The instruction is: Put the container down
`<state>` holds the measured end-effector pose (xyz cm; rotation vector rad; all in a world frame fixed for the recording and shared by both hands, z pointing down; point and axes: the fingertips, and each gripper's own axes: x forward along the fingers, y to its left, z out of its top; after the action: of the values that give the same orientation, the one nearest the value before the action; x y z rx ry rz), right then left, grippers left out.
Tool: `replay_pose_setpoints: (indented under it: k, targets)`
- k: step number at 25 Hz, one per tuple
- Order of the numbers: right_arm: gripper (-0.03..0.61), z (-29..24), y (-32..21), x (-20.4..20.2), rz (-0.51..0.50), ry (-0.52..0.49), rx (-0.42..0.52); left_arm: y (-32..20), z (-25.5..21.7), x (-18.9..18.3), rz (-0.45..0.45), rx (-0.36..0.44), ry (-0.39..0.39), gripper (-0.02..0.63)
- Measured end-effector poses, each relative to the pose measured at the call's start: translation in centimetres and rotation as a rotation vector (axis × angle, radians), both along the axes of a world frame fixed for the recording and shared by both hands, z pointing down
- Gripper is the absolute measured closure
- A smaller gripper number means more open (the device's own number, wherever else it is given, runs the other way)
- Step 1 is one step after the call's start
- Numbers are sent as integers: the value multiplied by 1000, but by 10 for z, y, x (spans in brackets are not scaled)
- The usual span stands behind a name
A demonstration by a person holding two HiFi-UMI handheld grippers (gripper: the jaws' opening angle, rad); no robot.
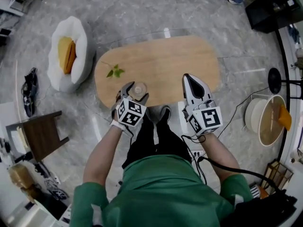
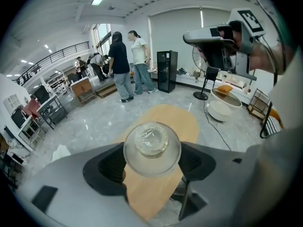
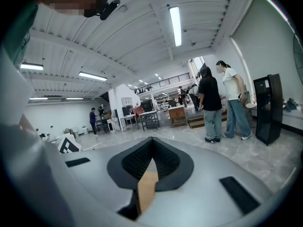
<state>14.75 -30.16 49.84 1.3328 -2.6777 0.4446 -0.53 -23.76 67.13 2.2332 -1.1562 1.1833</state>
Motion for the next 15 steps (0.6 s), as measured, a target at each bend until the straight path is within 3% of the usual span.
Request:
replay_pose_setpoints:
  k: [6, 15]
  targets:
    - [565, 17, -34, -12, 31, 15, 28, -27, 55, 4, 72, -34, 1, 275]
    - [565, 70, -58, 2, 138, 20, -33, -61, 141, 11, 119, -78, 4, 275]
